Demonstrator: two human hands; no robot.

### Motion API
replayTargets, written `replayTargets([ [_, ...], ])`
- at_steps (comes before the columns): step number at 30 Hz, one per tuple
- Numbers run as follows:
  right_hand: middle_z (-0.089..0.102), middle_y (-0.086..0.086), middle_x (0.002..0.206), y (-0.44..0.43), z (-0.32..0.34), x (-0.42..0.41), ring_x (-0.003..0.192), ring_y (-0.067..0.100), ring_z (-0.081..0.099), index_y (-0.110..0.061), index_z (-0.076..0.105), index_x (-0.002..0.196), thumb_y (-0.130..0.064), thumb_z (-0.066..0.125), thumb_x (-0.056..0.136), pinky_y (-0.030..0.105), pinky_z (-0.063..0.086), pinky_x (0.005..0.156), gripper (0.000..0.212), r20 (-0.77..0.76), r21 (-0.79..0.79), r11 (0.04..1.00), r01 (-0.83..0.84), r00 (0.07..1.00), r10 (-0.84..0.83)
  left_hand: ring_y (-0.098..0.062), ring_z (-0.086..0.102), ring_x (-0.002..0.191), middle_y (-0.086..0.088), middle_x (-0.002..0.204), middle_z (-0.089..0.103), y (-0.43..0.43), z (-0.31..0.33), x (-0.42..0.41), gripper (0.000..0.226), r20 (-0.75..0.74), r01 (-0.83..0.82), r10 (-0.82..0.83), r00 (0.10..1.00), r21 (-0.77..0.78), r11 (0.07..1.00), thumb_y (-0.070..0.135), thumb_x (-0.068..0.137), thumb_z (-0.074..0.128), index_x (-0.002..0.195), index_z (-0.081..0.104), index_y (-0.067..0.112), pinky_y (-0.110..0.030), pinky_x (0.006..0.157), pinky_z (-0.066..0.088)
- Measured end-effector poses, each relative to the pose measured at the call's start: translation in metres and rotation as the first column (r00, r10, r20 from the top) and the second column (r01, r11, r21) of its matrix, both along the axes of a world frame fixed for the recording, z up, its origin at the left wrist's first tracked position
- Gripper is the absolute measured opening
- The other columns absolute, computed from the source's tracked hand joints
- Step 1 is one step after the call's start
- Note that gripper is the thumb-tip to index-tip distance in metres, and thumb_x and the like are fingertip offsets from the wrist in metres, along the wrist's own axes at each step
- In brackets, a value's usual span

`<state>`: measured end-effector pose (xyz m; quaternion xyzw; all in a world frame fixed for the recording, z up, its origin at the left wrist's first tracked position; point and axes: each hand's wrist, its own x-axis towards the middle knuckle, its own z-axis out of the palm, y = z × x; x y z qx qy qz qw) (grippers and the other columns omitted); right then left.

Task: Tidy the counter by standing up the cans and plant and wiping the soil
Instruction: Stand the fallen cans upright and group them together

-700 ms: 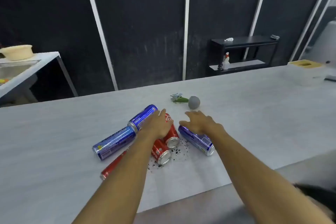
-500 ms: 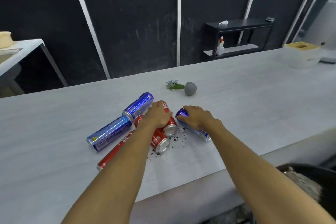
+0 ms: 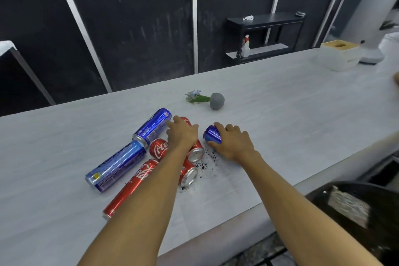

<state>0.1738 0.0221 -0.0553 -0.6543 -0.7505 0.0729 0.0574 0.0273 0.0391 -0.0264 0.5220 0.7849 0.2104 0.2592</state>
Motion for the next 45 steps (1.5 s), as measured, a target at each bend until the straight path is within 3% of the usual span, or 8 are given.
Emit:
replayTargets([
  [5,0.045,0.009,0.138,0.005,-0.002,0.003,0.123,0.027,0.043,-0.021,0.029,0.143,-0.063,0.041,0.090,0.044,0.041,0.096,0.068,0.000,0.013,1.000,0.021,1.000,-0.021,-0.035,0.038,0.134,-0.020,0.151,0.028,0.007,-0.004,0.002,0.083,0.031,-0.059,0.060,0.998,-0.016,0.998,0.040,0.091,0.061,0.149,0.011,0.010,-0.045,0.101,0.042],
  [12,0.051,0.008,0.129,0.020,-0.003,0.013,0.114,0.025,0.049,-0.020,0.035,0.138,-0.064,0.044,0.089,0.040,0.047,0.088,0.067,-0.098,0.027,1.000,0.008,0.995,-0.005,-0.033,0.045,0.129,-0.018,0.146,0.036,0.018,0.002,0.007,0.083,0.124,-0.095,0.092,0.988,0.026,0.995,0.036,0.086,0.068,0.147,0.020,0.008,-0.044,0.099,0.044],
  [16,0.052,0.010,0.125,0.032,0.000,0.020,0.109,0.025,0.051,-0.018,0.034,0.138,-0.062,0.047,0.089,0.040,0.050,0.085,0.067,-0.244,0.067,0.997,0.037,0.970,-0.020,-0.032,0.047,0.126,-0.015,0.142,0.039,0.024,0.012,0.013,0.079,0.142,-0.087,0.072,0.987,0.103,0.991,0.037,0.084,0.071,0.143,0.028,0.009,-0.045,0.097,0.045],
  [20,0.050,0.009,0.127,0.045,0.006,0.027,0.109,0.022,0.052,-0.016,0.032,0.140,-0.059,0.051,0.088,0.029,0.048,0.080,0.071,-0.397,0.101,0.994,0.049,0.918,-0.005,-0.030,0.048,0.125,-0.014,0.141,0.041,0.030,0.025,0.020,0.079,0.179,-0.087,0.057,0.982,0.165,0.982,0.036,0.083,0.072,0.143,0.027,0.012,-0.046,0.098,0.046],
  [28,0.050,0.007,0.119,0.069,0.023,0.047,0.098,0.016,0.052,-0.015,0.037,0.135,-0.051,0.060,0.087,0.025,0.043,0.074,0.064,-0.637,0.191,0.969,0.156,0.771,0.002,-0.023,0.054,0.118,-0.007,0.133,0.051,0.045,0.033,0.046,0.077,0.389,-0.089,-0.048,0.920,0.327,0.941,0.029,0.076,0.080,0.138,0.037,0.017,-0.041,0.098,0.049],
  [33,0.048,0.008,0.128,0.087,0.023,0.068,0.106,0.013,0.049,-0.015,0.035,0.139,-0.049,0.062,0.085,0.024,0.043,0.082,0.069,-0.683,0.207,0.952,0.227,0.730,-0.025,-0.022,0.046,0.126,-0.005,0.139,0.044,0.057,0.026,0.074,0.081,0.386,-0.040,-0.126,0.914,0.396,0.918,0.030,0.076,0.080,0.141,0.033,0.020,-0.043,0.102,0.046],
  [38,0.047,0.007,0.136,0.101,0.015,0.093,0.122,0.022,0.050,-0.016,0.033,0.141,-0.041,0.067,0.084,0.037,0.048,0.096,0.070,-0.743,0.201,0.941,0.273,0.668,-0.036,-0.021,0.043,0.129,-0.004,0.141,0.042,0.071,0.017,0.099,0.080,0.387,-0.001,-0.192,0.902,0.445,0.895,0.022,0.076,0.080,0.140,0.033,0.020,-0.040,0.101,0.044],
  [45,0.048,0.005,0.135,0.121,0.009,0.119,0.120,0.016,0.048,-0.015,0.037,0.139,-0.032,0.071,0.082,0.025,0.044,0.096,0.069,-0.792,0.276,0.913,0.302,0.610,0.038,-0.021,0.043,0.130,-0.003,0.139,0.045,0.095,0.003,0.129,0.081,0.357,0.024,-0.218,0.908,0.476,0.879,0.020,0.073,0.083,0.139,0.037,0.021,-0.039,0.103,0.044],
])
